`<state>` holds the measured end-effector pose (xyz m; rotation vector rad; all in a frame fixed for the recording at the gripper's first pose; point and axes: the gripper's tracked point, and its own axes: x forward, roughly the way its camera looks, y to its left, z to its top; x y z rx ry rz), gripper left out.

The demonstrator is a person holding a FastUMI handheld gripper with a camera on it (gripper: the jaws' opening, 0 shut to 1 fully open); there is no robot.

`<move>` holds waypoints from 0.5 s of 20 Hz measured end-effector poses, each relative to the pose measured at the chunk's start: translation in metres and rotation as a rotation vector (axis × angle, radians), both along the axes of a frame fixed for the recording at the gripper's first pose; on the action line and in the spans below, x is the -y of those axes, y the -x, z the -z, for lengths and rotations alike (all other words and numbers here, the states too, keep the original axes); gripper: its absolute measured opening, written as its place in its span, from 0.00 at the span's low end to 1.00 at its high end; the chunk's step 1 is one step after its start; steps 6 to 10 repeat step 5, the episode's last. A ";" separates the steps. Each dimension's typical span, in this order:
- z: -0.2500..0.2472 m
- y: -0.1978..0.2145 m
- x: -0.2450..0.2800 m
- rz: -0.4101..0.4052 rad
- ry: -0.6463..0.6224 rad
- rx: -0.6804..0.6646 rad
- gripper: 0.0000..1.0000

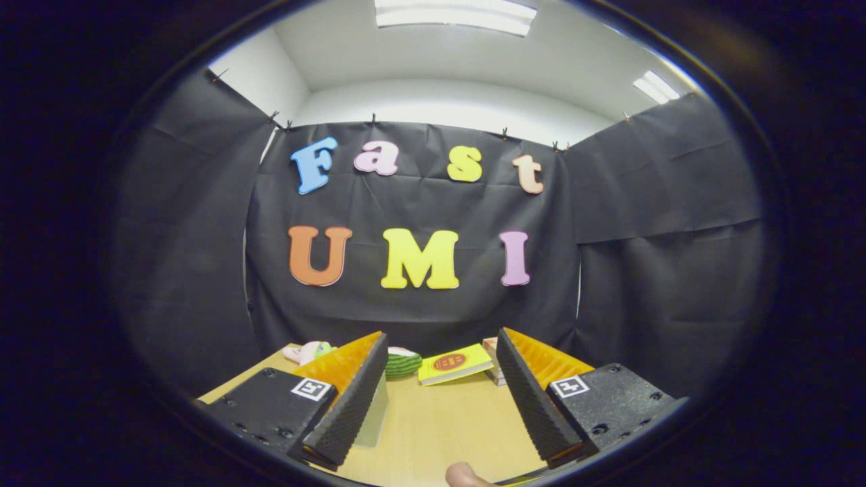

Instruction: Open the storage box then place both shoes into the box .Put the left shoe in first, then the right shoe, with the right side of both shoes facing outward in a uniform manner.

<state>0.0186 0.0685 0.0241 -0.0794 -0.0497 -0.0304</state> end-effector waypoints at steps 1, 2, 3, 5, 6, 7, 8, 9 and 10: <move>0.002 0.002 0.000 -0.003 -0.007 -0.001 1.00; 0.003 0.002 0.003 -0.001 -0.010 -0.004 1.00; 0.005 0.004 0.003 -0.003 -0.011 -0.009 1.00; 0.008 0.004 -0.002 -0.019 -0.012 -0.023 1.00; 0.008 0.004 -0.002 -0.019 -0.012 -0.023 1.00; 0.008 0.004 -0.002 -0.019 -0.012 -0.023 1.00; 0.008 0.004 -0.002 -0.019 -0.012 -0.023 1.00; 0.008 0.004 -0.002 -0.019 -0.012 -0.023 1.00; 0.008 0.004 -0.002 -0.019 -0.012 -0.023 1.00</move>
